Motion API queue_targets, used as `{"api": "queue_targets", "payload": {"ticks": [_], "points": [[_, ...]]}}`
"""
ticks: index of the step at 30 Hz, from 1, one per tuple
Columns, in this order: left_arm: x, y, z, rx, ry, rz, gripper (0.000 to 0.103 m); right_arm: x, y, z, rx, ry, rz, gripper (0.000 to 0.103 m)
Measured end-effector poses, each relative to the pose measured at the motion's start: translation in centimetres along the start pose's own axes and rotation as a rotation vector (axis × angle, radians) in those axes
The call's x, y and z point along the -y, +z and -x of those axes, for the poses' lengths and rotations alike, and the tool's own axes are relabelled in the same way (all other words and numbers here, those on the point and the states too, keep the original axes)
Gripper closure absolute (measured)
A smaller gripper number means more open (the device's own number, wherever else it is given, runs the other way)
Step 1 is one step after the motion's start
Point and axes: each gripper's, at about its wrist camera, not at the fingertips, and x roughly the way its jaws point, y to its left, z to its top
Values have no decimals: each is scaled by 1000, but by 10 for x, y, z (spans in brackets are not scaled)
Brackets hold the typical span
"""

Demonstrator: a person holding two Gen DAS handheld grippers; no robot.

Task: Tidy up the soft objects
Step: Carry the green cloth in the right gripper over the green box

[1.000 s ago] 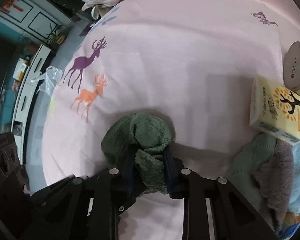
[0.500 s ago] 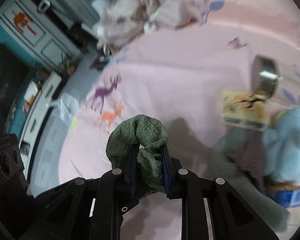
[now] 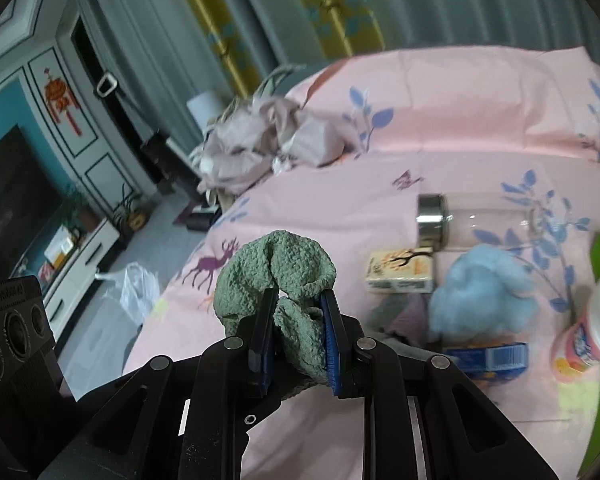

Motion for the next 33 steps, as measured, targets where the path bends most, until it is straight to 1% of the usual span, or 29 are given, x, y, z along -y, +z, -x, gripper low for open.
{"api": "queue_targets", "payload": {"ticks": [6,9,12,19,23,27,33], "points": [[22,-5,9,51,-66,-60,81,3,-6,30,76,-52,18,80],[30,-7,14,84,-82,-81,81,4,-7,43,115,-61,23,80],[35,-3,19,109,-110,-72,81,1,-4,54,141,-78,34,80],[63,9,29,173,-145,-107,81,6,7,86,220,-97,24,80],[83,16,27,177,-180,-143,81,17,12,106,254,-133,18,80],[107,24,24,193,-234,-174,81,34,17,134,306,-175,-2,80],[156,31,11,182,-317,-246,81,64,17,172,369,-251,-45,80]]}}
